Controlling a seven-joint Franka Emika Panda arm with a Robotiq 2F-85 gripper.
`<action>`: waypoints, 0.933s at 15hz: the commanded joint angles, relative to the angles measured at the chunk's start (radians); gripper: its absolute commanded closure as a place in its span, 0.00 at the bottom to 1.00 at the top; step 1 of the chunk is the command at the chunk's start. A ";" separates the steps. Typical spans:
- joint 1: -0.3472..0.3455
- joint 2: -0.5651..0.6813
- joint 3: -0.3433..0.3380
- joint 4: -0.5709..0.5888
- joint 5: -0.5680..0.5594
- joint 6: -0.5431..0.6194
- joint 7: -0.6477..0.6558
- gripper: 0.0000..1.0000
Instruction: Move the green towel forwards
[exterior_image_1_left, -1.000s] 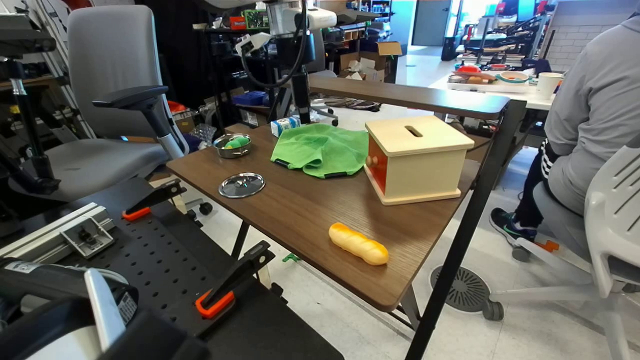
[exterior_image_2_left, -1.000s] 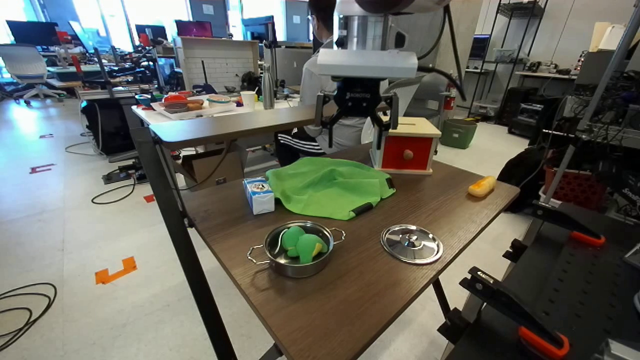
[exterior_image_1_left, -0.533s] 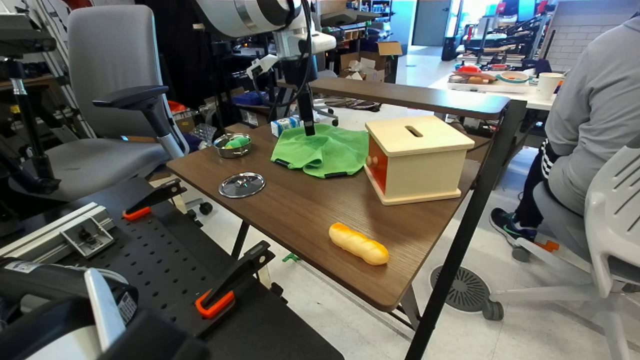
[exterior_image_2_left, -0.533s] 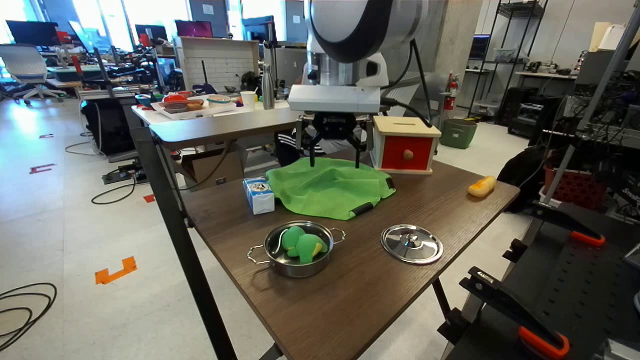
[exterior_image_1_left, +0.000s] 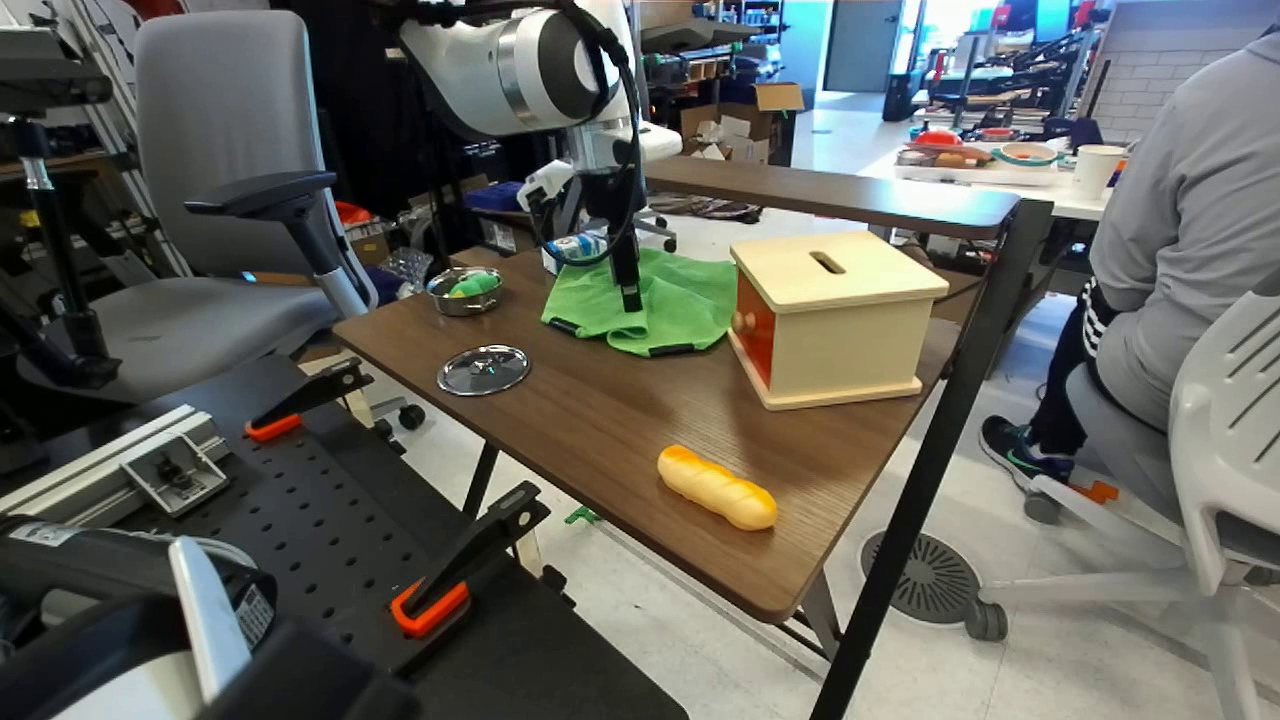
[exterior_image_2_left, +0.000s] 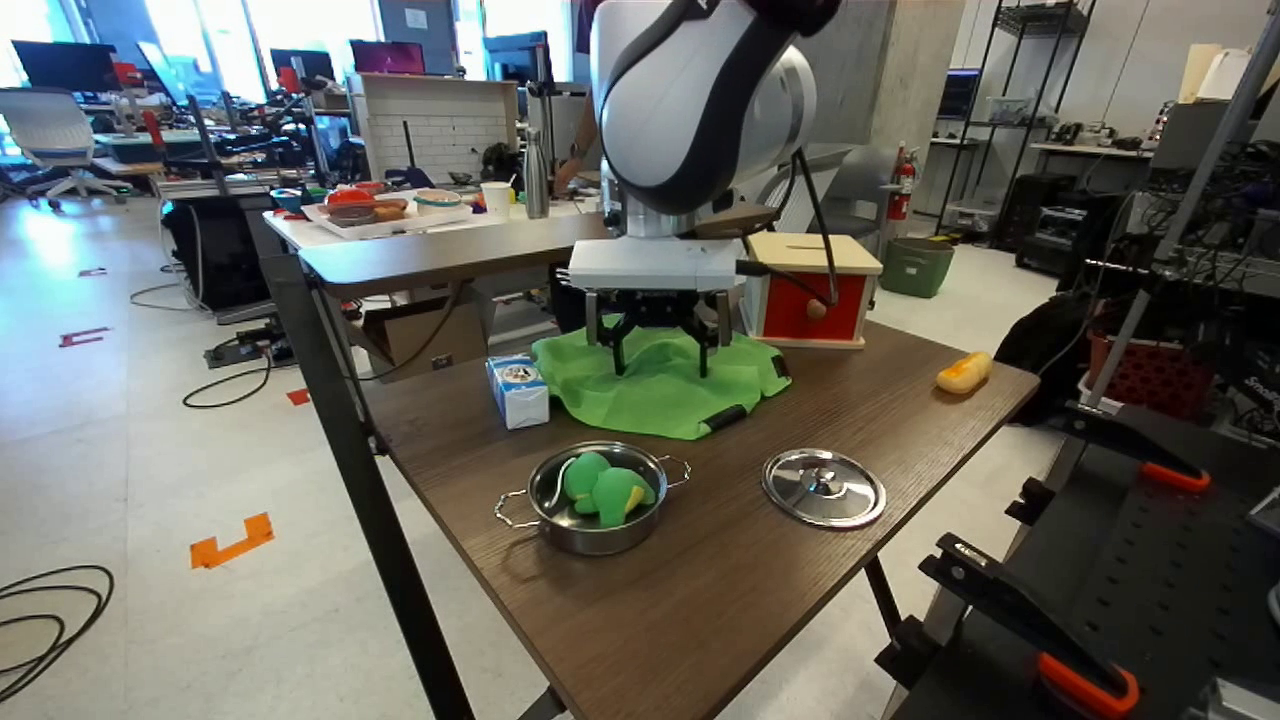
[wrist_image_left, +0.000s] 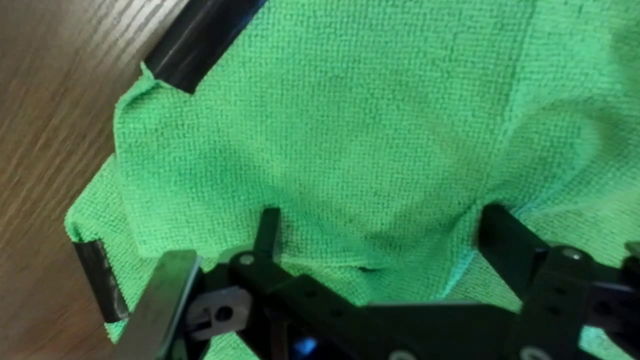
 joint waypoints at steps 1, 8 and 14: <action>0.010 0.032 -0.003 0.034 0.020 0.011 -0.008 0.00; -0.027 -0.033 0.022 -0.077 0.059 0.009 -0.077 0.00; -0.052 -0.096 0.023 -0.205 0.077 0.014 -0.136 0.00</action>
